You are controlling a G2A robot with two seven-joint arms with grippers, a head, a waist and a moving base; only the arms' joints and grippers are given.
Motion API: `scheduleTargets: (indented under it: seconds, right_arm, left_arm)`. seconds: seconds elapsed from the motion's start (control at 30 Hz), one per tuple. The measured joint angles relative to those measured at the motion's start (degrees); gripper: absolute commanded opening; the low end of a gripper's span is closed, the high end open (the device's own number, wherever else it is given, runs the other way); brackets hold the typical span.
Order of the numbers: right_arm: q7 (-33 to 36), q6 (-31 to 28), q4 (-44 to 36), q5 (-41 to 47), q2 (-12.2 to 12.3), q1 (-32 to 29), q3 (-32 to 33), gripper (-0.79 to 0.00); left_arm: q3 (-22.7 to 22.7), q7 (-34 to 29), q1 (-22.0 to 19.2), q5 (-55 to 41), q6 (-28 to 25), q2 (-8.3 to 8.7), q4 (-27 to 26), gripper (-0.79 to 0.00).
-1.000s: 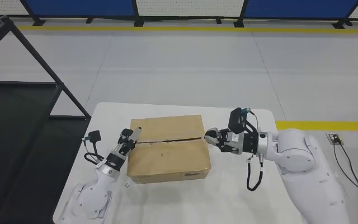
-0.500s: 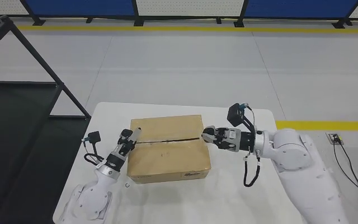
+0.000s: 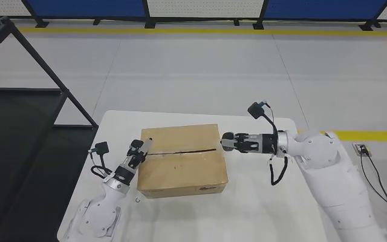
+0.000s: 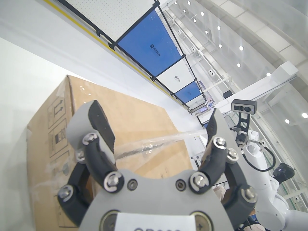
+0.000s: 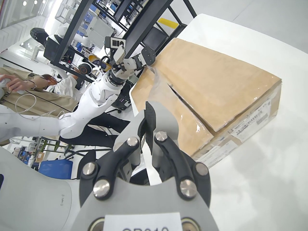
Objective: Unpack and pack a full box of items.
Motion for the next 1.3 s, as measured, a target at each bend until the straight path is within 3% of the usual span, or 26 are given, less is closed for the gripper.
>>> scheduleTargets:
  seconds: [0.37, 0.73, 1.3]
  right_arm:
    - [3.24, 5.63, 9.5, 4.47, -0.52, 5.03, -2.96, -0.785]
    - [10.74, 12.06, 17.62, 11.9, -1.13, 9.45, -5.34, -0.785]
    - [14.68, 14.85, 28.55, 13.57, -3.14, 15.09, -11.34, -0.785]
  left_arm:
    - [-0.21, -0.23, -0.17, -0.35, 0.16, 0.05, 0.19, 0.0]
    - [0.61, -0.49, -0.95, -0.11, 0.34, -0.03, 0.69, 0.0]
    - [0.91, -0.18, -1.58, -0.06, 0.67, -0.07, 1.35, 0.0]
